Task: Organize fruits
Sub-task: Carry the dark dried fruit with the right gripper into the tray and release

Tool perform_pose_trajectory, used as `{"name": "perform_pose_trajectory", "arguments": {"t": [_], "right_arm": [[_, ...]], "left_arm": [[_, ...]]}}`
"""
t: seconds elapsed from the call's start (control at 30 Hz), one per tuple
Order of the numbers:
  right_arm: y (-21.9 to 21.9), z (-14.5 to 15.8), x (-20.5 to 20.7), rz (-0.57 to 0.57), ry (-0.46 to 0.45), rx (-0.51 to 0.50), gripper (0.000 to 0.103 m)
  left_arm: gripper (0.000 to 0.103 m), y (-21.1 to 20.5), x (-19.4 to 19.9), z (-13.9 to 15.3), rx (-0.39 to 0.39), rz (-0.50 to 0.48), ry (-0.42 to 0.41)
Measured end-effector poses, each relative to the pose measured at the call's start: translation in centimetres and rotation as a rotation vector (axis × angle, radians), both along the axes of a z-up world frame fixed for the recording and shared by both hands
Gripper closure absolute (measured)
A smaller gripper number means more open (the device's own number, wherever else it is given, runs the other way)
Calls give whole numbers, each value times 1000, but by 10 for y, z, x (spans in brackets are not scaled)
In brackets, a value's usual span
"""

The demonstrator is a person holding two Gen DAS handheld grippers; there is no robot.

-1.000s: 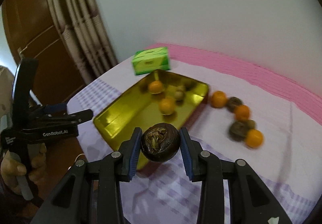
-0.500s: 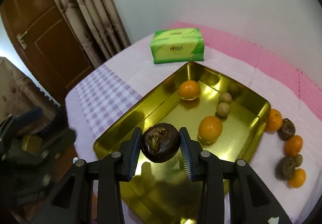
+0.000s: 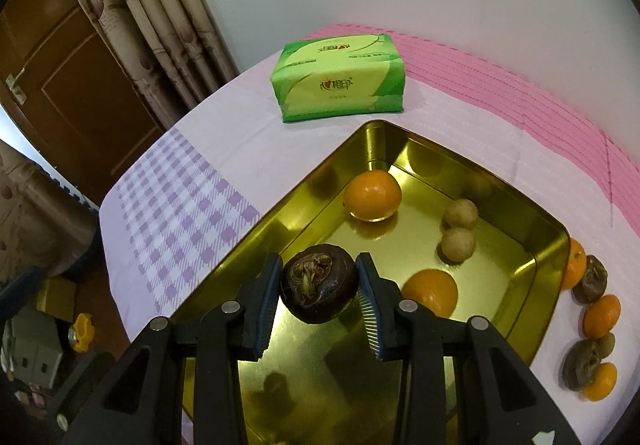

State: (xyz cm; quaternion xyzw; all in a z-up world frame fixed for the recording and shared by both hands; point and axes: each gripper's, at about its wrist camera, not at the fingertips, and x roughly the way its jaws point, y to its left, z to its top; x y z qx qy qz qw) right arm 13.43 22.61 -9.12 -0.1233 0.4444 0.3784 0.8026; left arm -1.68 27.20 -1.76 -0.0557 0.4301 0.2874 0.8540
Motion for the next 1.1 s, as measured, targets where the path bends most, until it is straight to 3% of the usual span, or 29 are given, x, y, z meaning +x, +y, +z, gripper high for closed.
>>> {"name": "perform_pose_trajectory", "arguments": {"t": [0.27, 0.6, 0.8, 1.0, 1.1], "right_arm": [[10, -3, 9, -26, 0, 3, 68], [-17, 19, 9, -71, -34, 150, 67], [-98, 41, -13, -167, -149, 238, 67], [-217, 21, -18, -366, -196, 143, 66], [-259, 4, -18, -421, -166, 99, 66]], "left_arm": [[7, 1, 2, -3, -2, -7, 10], [7, -1, 3, -5, 0, -11, 18], [7, -4, 5, -6, 9, -24, 30], [7, -10, 5, -7, 19, -30, 34], [6, -15, 6, -8, 35, -36, 42]]}}
